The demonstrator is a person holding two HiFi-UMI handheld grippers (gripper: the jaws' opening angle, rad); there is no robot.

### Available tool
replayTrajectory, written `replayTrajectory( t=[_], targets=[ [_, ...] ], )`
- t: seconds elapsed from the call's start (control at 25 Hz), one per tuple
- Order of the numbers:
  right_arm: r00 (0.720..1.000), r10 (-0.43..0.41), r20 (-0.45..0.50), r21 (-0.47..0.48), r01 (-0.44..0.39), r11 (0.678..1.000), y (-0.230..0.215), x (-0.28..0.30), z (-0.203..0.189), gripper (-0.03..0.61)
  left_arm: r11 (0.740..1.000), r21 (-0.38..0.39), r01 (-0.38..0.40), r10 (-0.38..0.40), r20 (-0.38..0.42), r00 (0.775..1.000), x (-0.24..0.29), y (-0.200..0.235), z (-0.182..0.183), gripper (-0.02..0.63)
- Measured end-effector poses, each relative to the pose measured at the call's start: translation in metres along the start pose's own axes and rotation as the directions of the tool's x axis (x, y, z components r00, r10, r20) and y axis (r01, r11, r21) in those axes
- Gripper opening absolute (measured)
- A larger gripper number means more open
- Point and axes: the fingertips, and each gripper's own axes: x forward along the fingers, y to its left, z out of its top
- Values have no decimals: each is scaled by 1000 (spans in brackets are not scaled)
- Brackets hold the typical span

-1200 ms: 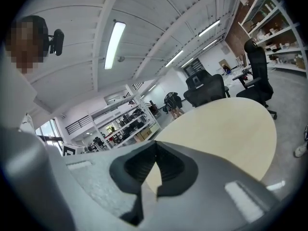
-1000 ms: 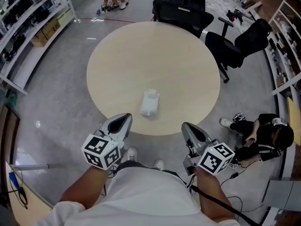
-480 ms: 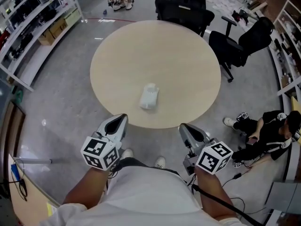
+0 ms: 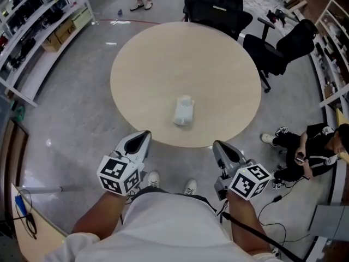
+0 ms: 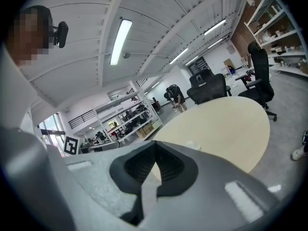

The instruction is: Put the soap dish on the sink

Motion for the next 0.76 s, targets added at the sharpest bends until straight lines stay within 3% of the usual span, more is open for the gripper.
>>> replayTrajectory(
  t=[0.76],
  targets=[
    [999,-45,-17,-13,45,999,15,2,-11,2,999,-2,42,-42,-17,999,-8,14,-10,8]
  ],
)
